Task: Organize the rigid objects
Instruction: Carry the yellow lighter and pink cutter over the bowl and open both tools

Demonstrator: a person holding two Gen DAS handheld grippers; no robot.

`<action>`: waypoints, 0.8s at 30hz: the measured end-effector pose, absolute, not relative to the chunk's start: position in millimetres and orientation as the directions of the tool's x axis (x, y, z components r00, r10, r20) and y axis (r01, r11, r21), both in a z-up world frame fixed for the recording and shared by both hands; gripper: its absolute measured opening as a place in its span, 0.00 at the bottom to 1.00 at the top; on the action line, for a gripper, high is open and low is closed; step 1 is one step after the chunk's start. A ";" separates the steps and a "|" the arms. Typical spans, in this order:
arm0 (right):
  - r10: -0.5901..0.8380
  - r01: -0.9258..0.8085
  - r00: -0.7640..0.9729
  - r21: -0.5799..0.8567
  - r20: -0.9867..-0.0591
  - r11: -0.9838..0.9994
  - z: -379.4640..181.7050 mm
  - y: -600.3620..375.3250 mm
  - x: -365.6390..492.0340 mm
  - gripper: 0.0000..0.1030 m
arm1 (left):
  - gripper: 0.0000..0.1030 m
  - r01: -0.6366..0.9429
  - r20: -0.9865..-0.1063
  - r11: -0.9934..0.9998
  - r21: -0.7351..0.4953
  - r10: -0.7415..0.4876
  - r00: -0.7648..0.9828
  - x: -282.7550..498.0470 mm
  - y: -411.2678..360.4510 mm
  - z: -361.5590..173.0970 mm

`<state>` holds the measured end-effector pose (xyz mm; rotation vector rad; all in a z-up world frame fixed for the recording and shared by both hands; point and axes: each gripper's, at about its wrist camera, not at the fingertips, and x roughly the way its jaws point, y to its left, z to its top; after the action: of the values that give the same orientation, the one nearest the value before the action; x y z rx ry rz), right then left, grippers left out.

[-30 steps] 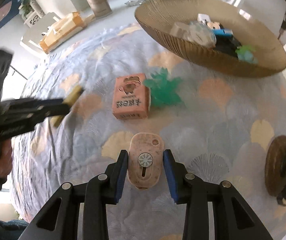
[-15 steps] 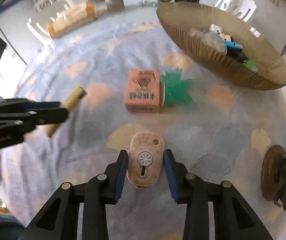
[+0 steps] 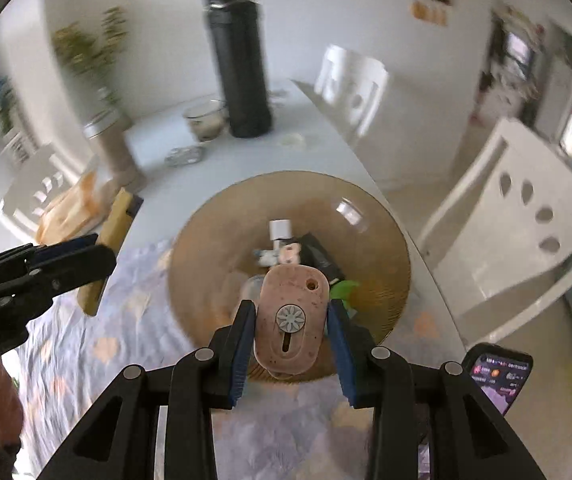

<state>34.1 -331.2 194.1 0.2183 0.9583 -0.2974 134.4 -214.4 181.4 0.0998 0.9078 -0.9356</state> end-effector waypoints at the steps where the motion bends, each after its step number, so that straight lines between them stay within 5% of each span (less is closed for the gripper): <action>1: -0.157 0.360 0.520 0.049 -0.840 0.932 188.4 -335.5 37.9 0.35 | 0.20 0.726 -0.721 0.620 -0.298 -0.644 0.254 139.4 -221.6 173.5; 11: -0.146 0.452 0.396 0.055 -0.907 0.890 145.4 -363.1 57.1 0.35 | 0.22 0.717 -0.794 0.630 -0.298 -0.580 0.179 158.9 -248.6 128.0; 12: -0.144 0.455 0.398 0.059 -0.906 0.889 144.4 -365.8 58.5 0.36 | 0.36 0.715 -0.795 0.631 -0.301 -0.581 0.178 158.7 -246.8 128.3; 15: -0.183 0.477 0.388 0.027 -0.903 0.878 147.9 -369.6 57.2 0.59 | 0.71 0.687 -0.780 0.674 -0.270 -0.572 0.255 155.5 -234.7 134.7; 24: -0.150 0.452 0.416 0.061 -0.897 0.890 151.6 -348.2 26.2 0.61 | 0.72 0.610 -0.777 0.716 -0.340 -0.579 0.247 143.1 -159.8 128.4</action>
<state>26.2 -348.2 151.6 0.3147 1.0799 -0.3860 143.1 -159.8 128.4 0.0338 1.0433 -0.8112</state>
